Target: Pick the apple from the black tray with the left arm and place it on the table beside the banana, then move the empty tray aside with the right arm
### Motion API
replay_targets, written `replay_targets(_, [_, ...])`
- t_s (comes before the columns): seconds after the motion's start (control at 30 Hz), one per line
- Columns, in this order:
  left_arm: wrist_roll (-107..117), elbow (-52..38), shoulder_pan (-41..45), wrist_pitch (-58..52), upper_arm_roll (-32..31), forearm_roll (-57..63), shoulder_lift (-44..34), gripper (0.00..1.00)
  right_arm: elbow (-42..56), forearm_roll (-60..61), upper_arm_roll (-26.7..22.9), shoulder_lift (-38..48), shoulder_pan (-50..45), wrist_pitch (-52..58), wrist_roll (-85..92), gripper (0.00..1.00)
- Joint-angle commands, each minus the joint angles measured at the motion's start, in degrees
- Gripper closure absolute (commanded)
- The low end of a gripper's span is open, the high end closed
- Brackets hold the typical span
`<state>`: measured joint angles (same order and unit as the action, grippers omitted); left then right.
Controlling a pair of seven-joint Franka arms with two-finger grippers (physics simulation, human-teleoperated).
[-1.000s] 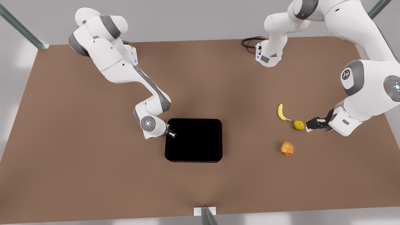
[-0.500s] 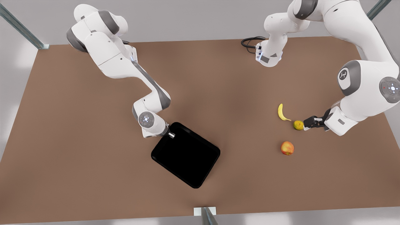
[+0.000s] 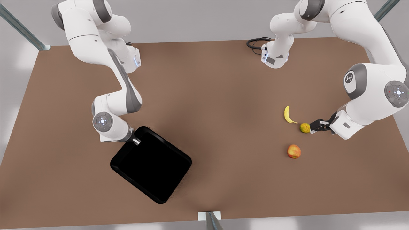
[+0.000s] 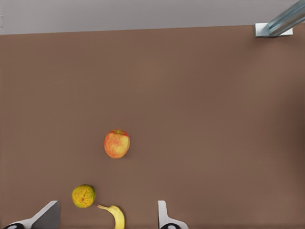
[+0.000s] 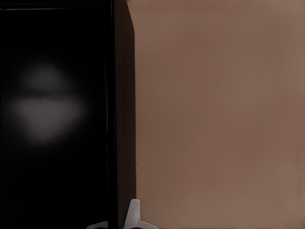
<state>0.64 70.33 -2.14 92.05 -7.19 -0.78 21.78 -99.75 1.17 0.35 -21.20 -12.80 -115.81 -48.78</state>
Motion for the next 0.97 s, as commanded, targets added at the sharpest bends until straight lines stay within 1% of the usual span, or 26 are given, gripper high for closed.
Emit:
replay_targets(0.0, [-0.5,0.0,0.0,0.0,0.0,0.1,-0.1,0.0,0.7,0.0,-3.3,0.0,0.0,3.7,37.6,0.85])
replay_targets(0.1, [-0.5,0.0,0.0,0.0,0.0,0.1,-0.1,0.0,2.7,0.1,-8.1,-1.2,0.1,3.7,48.7,0.86])
replay_targets(0.17, [-0.5,-0.1,0.0,0.0,0.0,0.1,-0.1,0.0,5.3,4.6,-12.7,-4.7,0.1,3.6,59.8,0.86])
replay_targets(0.2, [-0.5,0.0,0.0,0.0,0.0,0.1,-0.1,0.0,6.6,4.6,-13.8,-6.0,0.1,3.5,62.3,0.86])
replay_targets(0.33, [-0.5,0.0,0.0,0.0,0.0,0.1,-0.1,0.0,11.0,4.5,-14.0,-13.0,0.9,2.3,63.5,0.86])
replay_targets(0.37, [-0.5,0.0,0.0,0.0,0.0,0.1,-0.1,0.0,11.6,4.5,-14.0,-14.6,1.0,0.4,63.5,0.86])
replay_targets(0.47, [-0.5,0.0,0.0,0.0,0.0,0.1,-0.1,0.0,11.7,6.0,-14.0,-17.0,1.6,-1.6,64.5,0.86])
replay_targets(0.6, [-0.5,0.0,0.0,0.1,0.0,0.1,0.1,0.0,11.7,6.0,-14.0,-18.0,2.3,-1.8,64.9,0.85])
replay_targets(0.63, [-0.5,0.0,0.0,0.1,0.0,0.1,0.1,0.0,11.8,6.0,-14.0,-18.3,2.3,-1.8,64.9,0.8])
replay_targets(0.67, [-0.5,0.0,0.0,0.1,0.0,0.1,0.1,0.0,11.8,6.0,-14.0,-18.3,2.3,-1.8,64.9,0.59])
replay_targets(0.7, [-0.5,0.0,0.0,0.1,0.0,0.1,0.1,0.0,12.9,6.0,-14.0,-18.1,2.3,-1.8,64.3,0.18])
replay_targets(0.73, [-0.5,0.0,0.0,0.1,0.0,0.1,0.1,0.0,13.3,6.1,-14.0,-17.7,2.3,-1.7,64.2,0.03])
replay_targets(0.77, [-0.5,0.0,0.0,0.1,0.0,0.1,0.1,0.0,13.4,7.7,-13.8,-15.7,2.1,-1.6,64.2,0.0])
replay_targets(0.8, [-0.5,0.0,0.0,0.1,0.0,0.1,0.2,0.0,13.6,9.4,-13.4,-12.6,2.0,-0.5,64.2,0.0])
replay_targets(0.87, [-0.5,-0.1,0.0,0.1,0.0,0.1,0.2,0.0,13.7,7.9,-12.4,-2.9,1.8,7.6,63.8,0.0])
replay_targets(0.93, [-0.5,0.0,0.0,0.1,0.0,0.1,0.1,0.0,14.3,-1.8,-8.7,7.5,2.0,16.3,60.4,0.0])
